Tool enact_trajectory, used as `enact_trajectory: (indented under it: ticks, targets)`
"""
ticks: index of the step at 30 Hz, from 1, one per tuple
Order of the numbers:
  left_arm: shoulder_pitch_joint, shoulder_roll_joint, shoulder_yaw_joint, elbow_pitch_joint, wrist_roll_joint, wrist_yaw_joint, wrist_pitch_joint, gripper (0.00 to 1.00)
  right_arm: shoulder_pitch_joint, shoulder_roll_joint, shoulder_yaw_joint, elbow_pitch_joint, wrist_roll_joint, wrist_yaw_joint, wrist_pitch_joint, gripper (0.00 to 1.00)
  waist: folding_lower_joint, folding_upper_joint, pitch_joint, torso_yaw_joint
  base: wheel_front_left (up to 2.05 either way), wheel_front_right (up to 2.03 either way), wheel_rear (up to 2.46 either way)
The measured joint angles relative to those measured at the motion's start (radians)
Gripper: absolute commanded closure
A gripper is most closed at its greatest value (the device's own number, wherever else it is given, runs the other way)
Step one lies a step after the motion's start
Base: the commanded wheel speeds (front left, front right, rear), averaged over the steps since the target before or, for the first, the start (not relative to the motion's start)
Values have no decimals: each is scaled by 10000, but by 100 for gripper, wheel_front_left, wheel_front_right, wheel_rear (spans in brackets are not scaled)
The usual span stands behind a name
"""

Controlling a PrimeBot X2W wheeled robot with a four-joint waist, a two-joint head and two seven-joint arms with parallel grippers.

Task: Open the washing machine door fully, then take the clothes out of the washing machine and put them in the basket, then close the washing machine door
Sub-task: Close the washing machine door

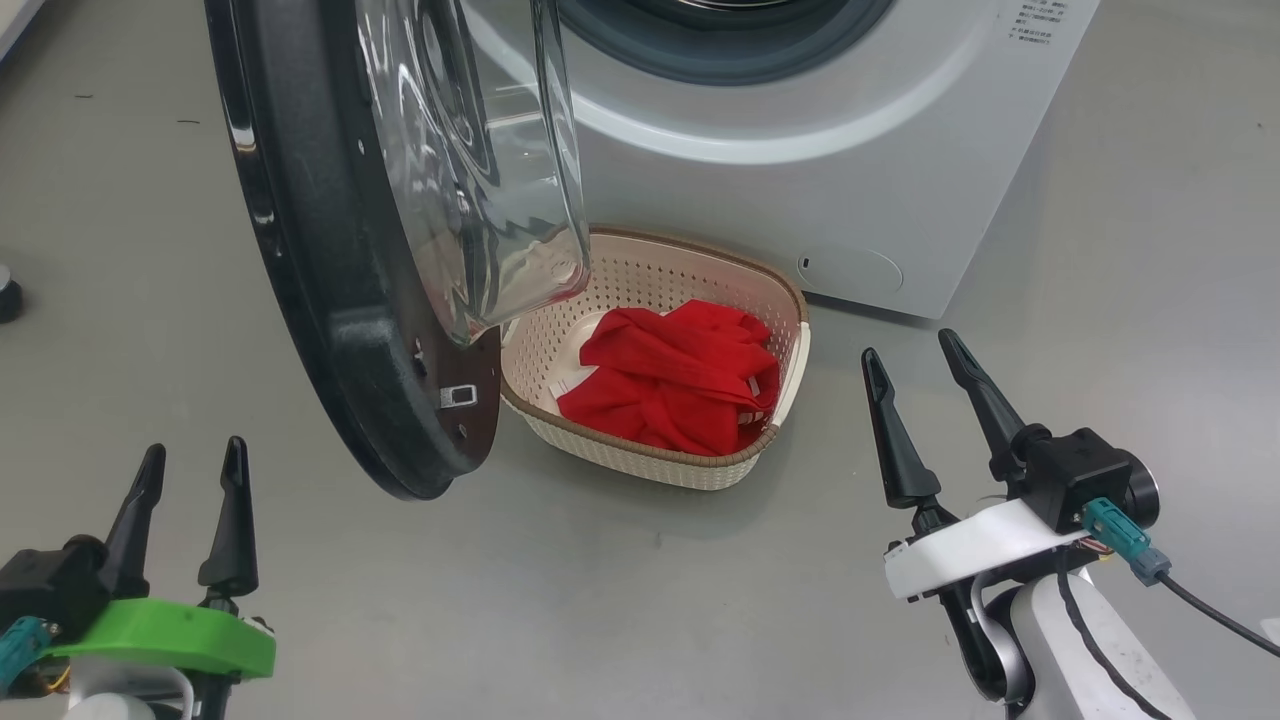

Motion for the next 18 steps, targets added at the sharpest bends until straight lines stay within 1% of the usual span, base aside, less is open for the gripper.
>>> enact_trajectory:
  ticks: [6, 11, 18]
  targets:
    - [-102, 36, 105, 44, 230, 0, -6, 0, 3, 6, -4, -2, 0, 2, 0, 0, 0, 0, -8, -2, 0, 0, 0]
    - [-181, 46, 109, 90, 261, 0, -8, 0, 6, 10, -6, -2, 0, 75, 0, 0, 0, 0, -48, -8, 0, 0, 0]
    - [-212, 44, 362, -17, 418, 0, -8, 0, 12, 21, 4, -2, 0, 77, 0, 0, 0, 0, -91, -13, 0, 0, 0]
